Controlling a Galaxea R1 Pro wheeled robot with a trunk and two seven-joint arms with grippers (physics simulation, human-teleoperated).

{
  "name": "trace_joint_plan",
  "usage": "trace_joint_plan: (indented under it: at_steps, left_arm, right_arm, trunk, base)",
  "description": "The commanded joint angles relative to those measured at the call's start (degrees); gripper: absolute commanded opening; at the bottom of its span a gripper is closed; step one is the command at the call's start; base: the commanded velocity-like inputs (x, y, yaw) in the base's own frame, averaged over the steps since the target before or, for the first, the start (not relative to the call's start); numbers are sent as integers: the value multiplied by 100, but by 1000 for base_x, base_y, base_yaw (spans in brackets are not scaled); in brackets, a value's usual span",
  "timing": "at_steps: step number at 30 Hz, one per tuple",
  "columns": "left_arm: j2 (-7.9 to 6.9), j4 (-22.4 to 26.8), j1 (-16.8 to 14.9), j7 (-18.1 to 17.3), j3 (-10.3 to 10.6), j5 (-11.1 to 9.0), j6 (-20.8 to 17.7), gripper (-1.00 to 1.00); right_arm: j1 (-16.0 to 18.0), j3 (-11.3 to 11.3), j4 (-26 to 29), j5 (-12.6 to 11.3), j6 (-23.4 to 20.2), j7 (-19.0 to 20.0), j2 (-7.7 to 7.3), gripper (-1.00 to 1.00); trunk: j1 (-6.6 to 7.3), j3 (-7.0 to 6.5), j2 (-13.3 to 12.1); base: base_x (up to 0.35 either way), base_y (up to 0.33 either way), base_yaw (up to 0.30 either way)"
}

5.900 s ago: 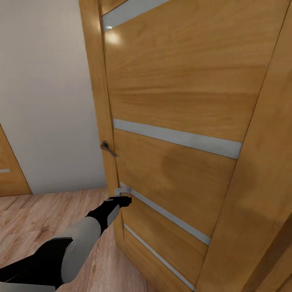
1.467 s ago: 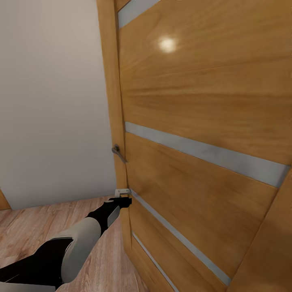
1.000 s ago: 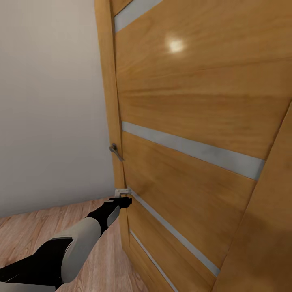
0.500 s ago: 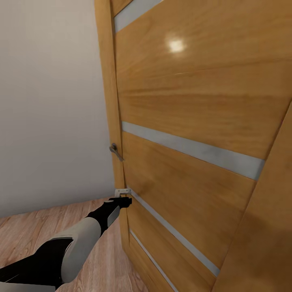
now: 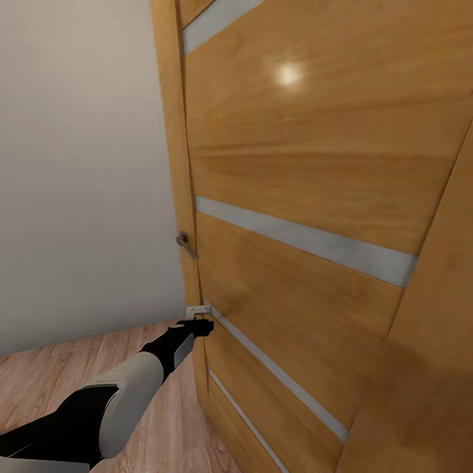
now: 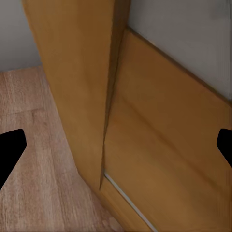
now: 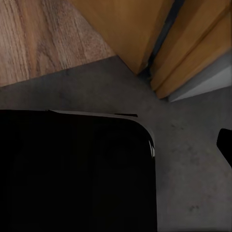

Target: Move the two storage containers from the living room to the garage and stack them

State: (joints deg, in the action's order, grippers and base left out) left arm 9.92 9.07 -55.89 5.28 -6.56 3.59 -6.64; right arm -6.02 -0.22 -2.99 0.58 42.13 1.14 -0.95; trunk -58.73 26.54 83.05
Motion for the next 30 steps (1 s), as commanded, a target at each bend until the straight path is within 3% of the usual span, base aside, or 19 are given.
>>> trace_joint_plan:
  at_steps: [1, 13, 23, 30]
  left_arm:
    - [7, 12, -1, -19, -30, -25, -30, 100]
    - [7, 12, -1, -19, -32, -25, -30, 100]
    - [7, 16, -1, -19, -32, -25, -30, 100]
    - [7, 15, -1, -19, -30, -25, -29, 100]
  right_arm:
    - [3, -5, -9, 3, 24, 13, -1, 100]
    - [4, -6, -9, 3, 24, 12, -1, 100]
    - [4, -6, -9, 3, 24, 10, -1, 100]
    - [4, -10, -9, 3, 24, 11, -1, 100]
  trunk:
    - [0, 4, 3]
    - [0, 4, 3]
    - [0, 4, 3]
    - [0, 4, 3]
  base:
    - [0, 0, -56]
    - [0, 0, -15]
    - [0, 0, -224]
    - [0, 0, -44]
